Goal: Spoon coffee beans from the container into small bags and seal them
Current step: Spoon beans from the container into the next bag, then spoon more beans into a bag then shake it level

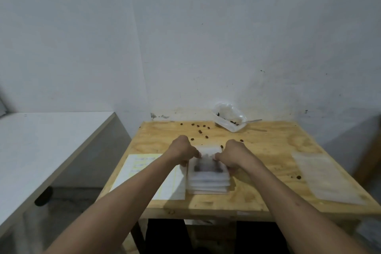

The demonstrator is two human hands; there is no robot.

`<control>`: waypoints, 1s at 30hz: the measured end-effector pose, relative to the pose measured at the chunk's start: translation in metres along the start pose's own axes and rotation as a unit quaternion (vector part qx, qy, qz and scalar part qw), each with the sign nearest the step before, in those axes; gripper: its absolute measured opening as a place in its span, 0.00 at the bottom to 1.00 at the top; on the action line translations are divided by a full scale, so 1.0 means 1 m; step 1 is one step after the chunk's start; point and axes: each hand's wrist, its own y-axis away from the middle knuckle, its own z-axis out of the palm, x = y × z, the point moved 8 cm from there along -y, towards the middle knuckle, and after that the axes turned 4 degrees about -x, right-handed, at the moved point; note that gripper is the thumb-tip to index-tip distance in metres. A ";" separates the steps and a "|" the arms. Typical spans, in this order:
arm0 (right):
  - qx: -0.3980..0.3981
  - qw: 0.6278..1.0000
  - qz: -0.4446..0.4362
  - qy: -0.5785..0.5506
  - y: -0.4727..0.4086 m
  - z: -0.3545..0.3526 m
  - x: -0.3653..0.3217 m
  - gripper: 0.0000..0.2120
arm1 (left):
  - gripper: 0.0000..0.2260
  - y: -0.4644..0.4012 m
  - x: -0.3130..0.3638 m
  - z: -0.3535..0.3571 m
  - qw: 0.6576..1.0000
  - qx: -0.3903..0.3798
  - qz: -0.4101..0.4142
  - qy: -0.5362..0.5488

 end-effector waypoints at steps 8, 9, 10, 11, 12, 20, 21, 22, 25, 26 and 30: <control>0.030 0.999 -0.004 -0.045 0.005 -0.025 0.016 0.20 | 0.11 -0.004 0.024 -0.008 0.992 0.075 0.058 -0.078; 0.046 0.998 0.001 -0.045 0.006 -0.036 0.024 0.20 | 0.07 -0.003 0.035 -0.006 0.989 0.095 0.079 -0.082; 0.062 0.997 0.006 -0.046 0.006 -0.049 0.034 0.21 | 0.09 -0.002 0.047 -0.002 0.985 0.113 0.103 -0.076; 0.077 0.996 0.015 -0.046 0.007 -0.062 0.047 0.22 | 0.14 0.000 0.061 0.005 0.983 0.121 0.123 -0.064; 0.090 0.995 0.027 -0.041 0.008 -0.075 0.061 0.22 | 0.18 0.002 0.077 0.015 0.981 0.120 0.148 -0.049; 0.136 0.967 0.211 0.051 0.045 -0.127 0.216 0.15 | 0.12 -0.002 0.180 0.161 0.976 -0.086 0.201 -0.003; 0.125 0.965 0.225 0.054 0.050 -0.123 0.230 0.15 | 0.17 -0.003 0.188 0.177 0.974 -0.106 0.198 -0.005; 0.112 0.964 0.234 0.055 0.054 -0.118 0.240 0.15 | 0.18 -0.004 0.194 0.190 0.975 -0.122 0.185 -0.003; 0.086 0.965 0.244 0.041 0.065 -0.103 0.256 0.15 | 0.16 -0.007 0.209 0.217 0.977 -0.147 0.156 0.004; 0.084 0.965 0.245 0.036 0.067 -0.100 0.257 0.16 | 0.16 -0.009 0.212 0.222 0.978 -0.151 0.145 0.017; 0.074 0.962 0.263 -0.008 0.063 -0.099 0.262 0.27 | 0.10 -0.020 0.216 0.233 0.972 -0.184 0.081 0.125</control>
